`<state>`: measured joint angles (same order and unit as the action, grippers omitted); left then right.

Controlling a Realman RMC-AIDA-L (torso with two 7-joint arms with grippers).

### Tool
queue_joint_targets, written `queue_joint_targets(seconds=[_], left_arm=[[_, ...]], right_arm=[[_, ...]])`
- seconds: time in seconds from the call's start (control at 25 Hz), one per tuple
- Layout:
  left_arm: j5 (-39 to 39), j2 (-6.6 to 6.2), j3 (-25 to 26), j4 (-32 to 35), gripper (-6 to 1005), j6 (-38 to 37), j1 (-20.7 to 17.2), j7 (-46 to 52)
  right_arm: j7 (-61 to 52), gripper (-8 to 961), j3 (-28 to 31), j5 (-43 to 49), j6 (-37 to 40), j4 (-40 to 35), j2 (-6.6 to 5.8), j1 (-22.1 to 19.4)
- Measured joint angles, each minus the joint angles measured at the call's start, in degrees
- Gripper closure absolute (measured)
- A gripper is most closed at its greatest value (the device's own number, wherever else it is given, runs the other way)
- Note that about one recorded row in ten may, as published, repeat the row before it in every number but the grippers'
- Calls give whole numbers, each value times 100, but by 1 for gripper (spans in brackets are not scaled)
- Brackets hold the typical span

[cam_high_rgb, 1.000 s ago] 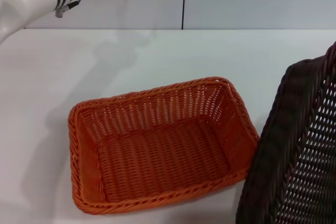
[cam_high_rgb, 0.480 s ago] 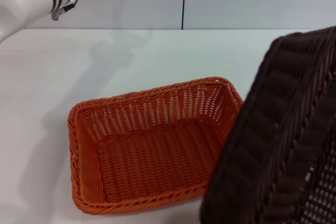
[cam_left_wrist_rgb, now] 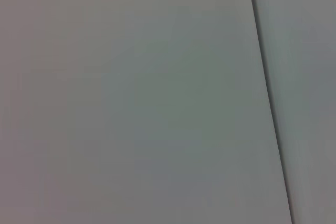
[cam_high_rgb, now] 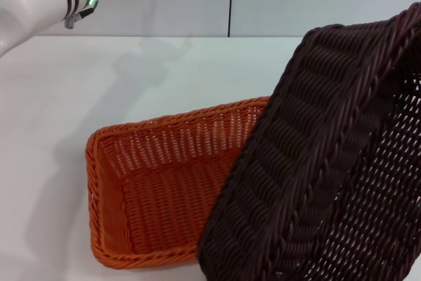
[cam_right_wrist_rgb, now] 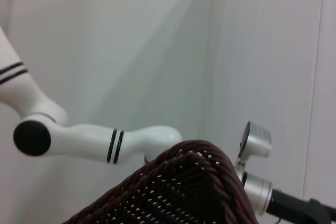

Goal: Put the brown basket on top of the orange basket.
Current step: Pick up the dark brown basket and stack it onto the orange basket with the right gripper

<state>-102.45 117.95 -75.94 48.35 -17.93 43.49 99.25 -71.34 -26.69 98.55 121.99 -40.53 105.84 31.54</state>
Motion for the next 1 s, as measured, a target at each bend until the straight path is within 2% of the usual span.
queue_joint_targets(seconds=[0.2, 0.24, 0.44, 0.56, 0.6, 0.64, 0.68, 0.8, 1.0], left_arm=[[25, 0, -2, -120, 155, 0, 55, -106], [25, 0, -2, -120, 155, 0, 55, -106], [32, 0, -1, -153, 155, 0, 58, -115], [31, 0, -1, -154, 155, 0, 59, -116], [31, 0, -1, -154, 155, 0, 59, -116], [30, 0, -4, -161, 155, 0, 61, -117], [30, 0, -4, -161, 155, 0, 61, -117], [24, 0, -24, -196, 155, -9, 66, -117], [1, 0, -38, -209, 155, -27, 72, -164]], right_arm=[[334, 787, 20, -12, -182, 341, 136, 1], [505, 787, 54, -13, -226, 591, 164, -4], [956, 786, 134, -40, -236, 1181, 199, -10], [1315, 786, 177, -86, -282, 1435, 407, -29], [1315, 786, 177, -86, -282, 1435, 407, -29], [1442, 786, 212, -112, -330, 1513, 545, -44], [1442, 786, 212, -112, -330, 1513, 545, -44], [1630, 786, 380, -117, -373, 1669, 752, -93], [2109, 786, 636, -218, -344, 2117, 975, -268]])
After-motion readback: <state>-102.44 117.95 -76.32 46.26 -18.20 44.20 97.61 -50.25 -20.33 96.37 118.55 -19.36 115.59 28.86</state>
